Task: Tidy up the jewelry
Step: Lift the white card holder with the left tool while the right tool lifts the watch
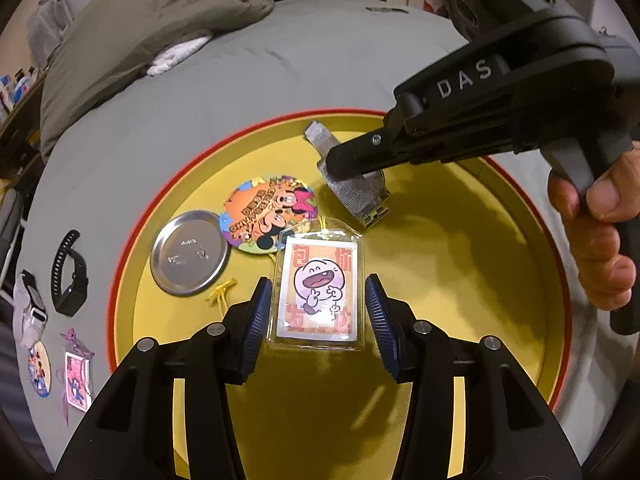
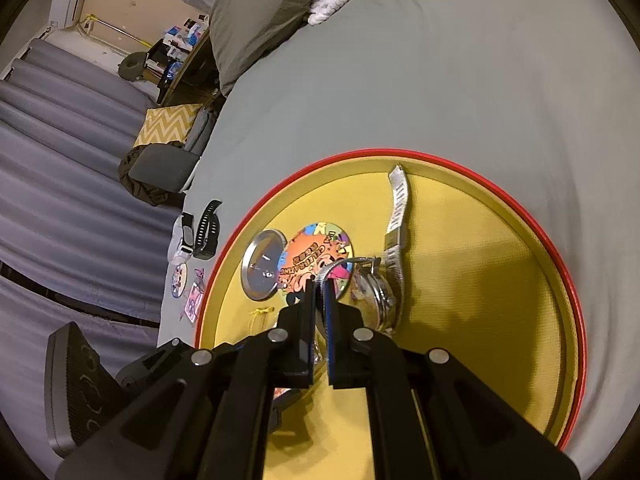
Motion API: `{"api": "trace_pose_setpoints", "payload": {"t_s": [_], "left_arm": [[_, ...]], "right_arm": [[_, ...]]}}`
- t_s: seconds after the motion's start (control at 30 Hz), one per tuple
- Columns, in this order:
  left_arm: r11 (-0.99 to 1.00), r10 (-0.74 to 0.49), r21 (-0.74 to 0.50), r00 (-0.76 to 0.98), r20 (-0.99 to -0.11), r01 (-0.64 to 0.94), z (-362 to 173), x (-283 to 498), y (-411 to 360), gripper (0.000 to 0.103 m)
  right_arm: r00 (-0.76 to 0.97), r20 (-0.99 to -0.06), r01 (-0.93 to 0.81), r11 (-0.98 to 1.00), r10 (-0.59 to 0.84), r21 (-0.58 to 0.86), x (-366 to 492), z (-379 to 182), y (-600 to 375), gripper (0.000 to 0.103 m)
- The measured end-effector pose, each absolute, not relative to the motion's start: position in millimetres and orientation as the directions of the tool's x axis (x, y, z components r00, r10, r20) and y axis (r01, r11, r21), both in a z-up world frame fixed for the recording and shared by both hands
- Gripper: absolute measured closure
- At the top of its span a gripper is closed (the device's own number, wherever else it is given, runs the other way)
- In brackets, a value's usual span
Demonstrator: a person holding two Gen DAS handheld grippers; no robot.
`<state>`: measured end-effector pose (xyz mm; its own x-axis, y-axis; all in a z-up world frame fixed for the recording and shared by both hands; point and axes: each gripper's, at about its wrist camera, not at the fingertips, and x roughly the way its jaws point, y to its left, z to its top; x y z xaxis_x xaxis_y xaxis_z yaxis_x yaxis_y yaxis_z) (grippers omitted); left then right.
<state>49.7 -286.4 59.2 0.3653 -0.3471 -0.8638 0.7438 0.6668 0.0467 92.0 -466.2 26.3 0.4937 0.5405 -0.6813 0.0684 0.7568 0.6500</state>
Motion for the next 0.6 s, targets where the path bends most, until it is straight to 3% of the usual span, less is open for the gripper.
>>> {"api": "trace_pose_setpoints", "payload": {"t_s": [0.6], "left_arm": [[0.692,-0.386,0.045,0.421,-0.821,0.721,103,47,-262,0.057]], "right_arm": [[0.567,-0.629,0.047,0.741,0.532,0.669,80,60,-471,0.098]]}}
